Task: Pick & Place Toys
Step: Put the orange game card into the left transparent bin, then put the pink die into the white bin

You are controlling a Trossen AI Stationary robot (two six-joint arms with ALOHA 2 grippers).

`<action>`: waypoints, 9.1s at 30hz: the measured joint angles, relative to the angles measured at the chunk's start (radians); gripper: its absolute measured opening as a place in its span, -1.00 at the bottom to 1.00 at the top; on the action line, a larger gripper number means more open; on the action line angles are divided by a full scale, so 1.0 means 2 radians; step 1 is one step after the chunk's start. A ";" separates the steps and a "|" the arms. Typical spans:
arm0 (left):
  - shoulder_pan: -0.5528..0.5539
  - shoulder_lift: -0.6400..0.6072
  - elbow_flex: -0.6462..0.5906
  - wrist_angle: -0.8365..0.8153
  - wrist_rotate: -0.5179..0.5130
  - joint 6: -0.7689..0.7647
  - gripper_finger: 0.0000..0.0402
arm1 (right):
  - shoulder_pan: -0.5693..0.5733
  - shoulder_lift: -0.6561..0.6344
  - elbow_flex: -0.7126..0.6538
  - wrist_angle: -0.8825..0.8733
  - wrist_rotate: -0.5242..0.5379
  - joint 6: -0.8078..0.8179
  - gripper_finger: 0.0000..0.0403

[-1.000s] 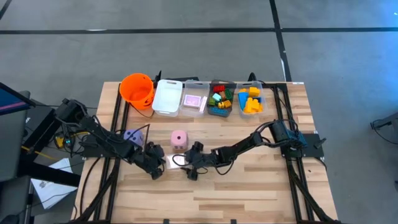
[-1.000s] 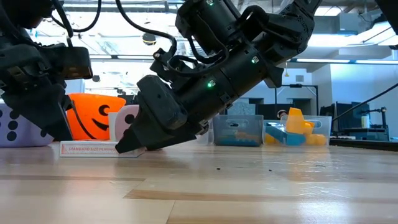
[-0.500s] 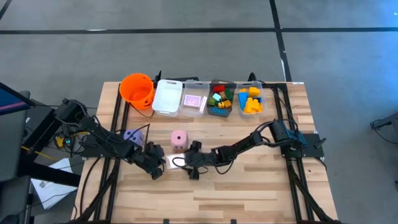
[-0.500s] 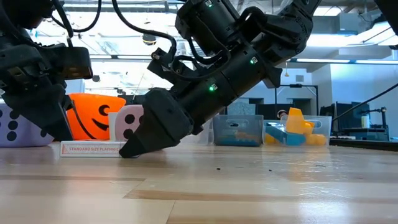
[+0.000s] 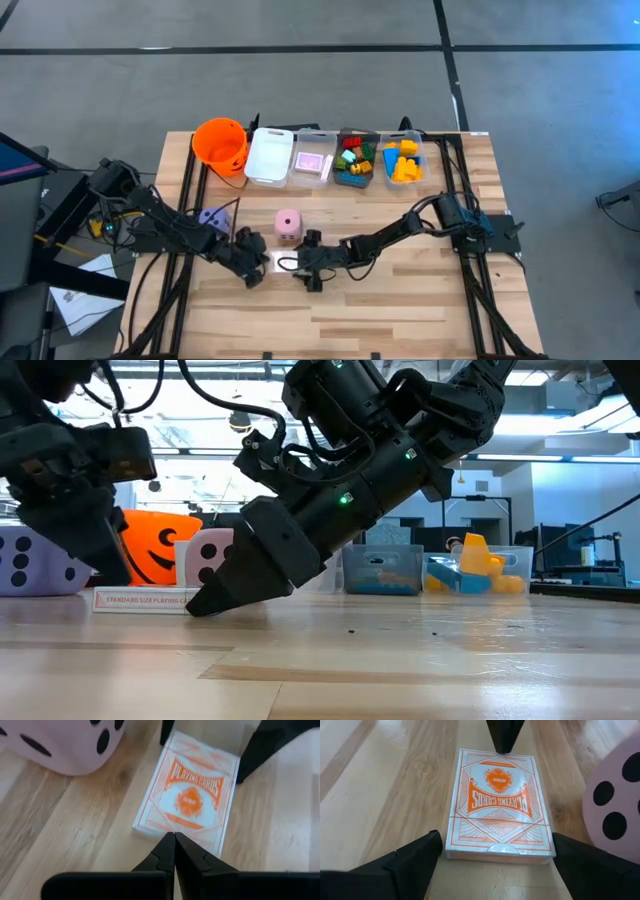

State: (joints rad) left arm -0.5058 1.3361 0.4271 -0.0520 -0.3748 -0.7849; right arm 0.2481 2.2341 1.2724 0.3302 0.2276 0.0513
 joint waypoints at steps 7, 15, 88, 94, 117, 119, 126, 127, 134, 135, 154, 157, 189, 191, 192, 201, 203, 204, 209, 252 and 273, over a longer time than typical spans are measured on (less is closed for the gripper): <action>0.004 0.000 0.000 0.005 0.000 0.001 -1.00 | -0.001 0.000 0.000 0.000 -0.001 0.023 0.82; 0.004 0.000 0.000 0.014 -0.006 0.001 -1.00 | -0.004 0.000 0.000 0.000 -0.001 0.027 0.82; 0.035 0.063 -0.001 0.083 0.021 0.050 -1.00 | -0.004 0.000 0.000 0.000 -0.001 0.040 0.82; 0.035 0.063 -0.001 0.083 0.021 0.050 -1.00 | -0.005 0.000 0.000 -0.010 -0.001 0.042 0.72; 0.035 -0.232 0.000 0.081 0.141 0.095 -1.00 | 0.008 -0.069 0.026 -0.093 0.136 0.052 0.50; 0.035 -0.286 0.000 0.073 0.119 0.145 -1.00 | 0.006 -0.090 0.033 -0.101 0.162 0.048 0.50; 0.035 -0.420 0.000 0.071 0.050 0.327 -1.00 | -0.038 -0.157 0.034 -0.110 0.242 0.030 0.51; 0.035 -0.430 0.000 0.072 0.040 0.345 -1.00 | -0.049 -0.163 0.034 -0.116 0.242 0.038 0.52; 0.035 -0.456 -0.007 0.056 -0.006 0.348 -1.00 | -0.153 -0.167 0.033 -0.141 0.226 0.115 0.54; 0.035 -0.455 -0.010 0.055 -0.007 0.348 -1.00 | -0.169 -0.163 0.034 -0.137 0.213 0.126 0.54; 0.035 -0.421 -0.015 0.057 -0.013 0.352 -1.00 | -0.234 -0.141 0.034 -0.123 0.145 0.142 0.97; 0.035 -0.414 -0.015 0.056 -0.013 0.368 -1.00 | -0.217 -0.141 0.034 -0.123 0.114 0.092 0.95; 0.035 -0.266 -0.015 0.071 -0.048 0.337 -0.67 | -0.046 -0.141 0.007 -0.280 0.084 0.030 0.98; 0.035 -0.266 -0.015 0.070 -0.048 0.336 -0.63 | -0.041 -0.141 0.007 -0.295 0.103 0.034 0.97; 0.035 -0.266 -0.015 0.069 -0.048 0.336 -0.62 | -0.038 -0.141 0.002 -0.295 0.110 0.028 0.96; 0.035 -0.266 -0.015 0.057 -0.082 0.335 -0.60 | -0.041 -0.144 -0.160 0.050 0.040 -0.024 0.98; 0.035 -0.266 -0.015 0.054 -0.096 0.336 -0.60 | -0.054 -0.136 -0.195 0.175 0.010 -0.024 0.98; 0.035 -0.266 -0.015 0.050 -0.101 0.336 -0.60 | -0.062 -0.130 -0.208 0.228 -0.005 -0.022 0.98; 0.035 -0.266 -0.015 0.006 -0.115 0.327 -0.60 | -0.106 -0.084 -0.241 0.352 -0.056 0.001 0.98; 0.105 -0.266 -0.015 -0.245 -0.138 0.177 -0.60 | -0.136 -0.001 -0.228 0.467 -0.074 0.076 0.99; 0.105 -0.266 -0.015 -0.245 -0.138 0.166 -0.60 | -0.142 -0.001 -0.228 0.453 -0.079 0.084 0.99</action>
State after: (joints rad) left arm -0.2958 0.8051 0.3962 -0.5423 -0.6498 -0.4538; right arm -0.0356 2.2326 0.8165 1.2360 0.0706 0.2198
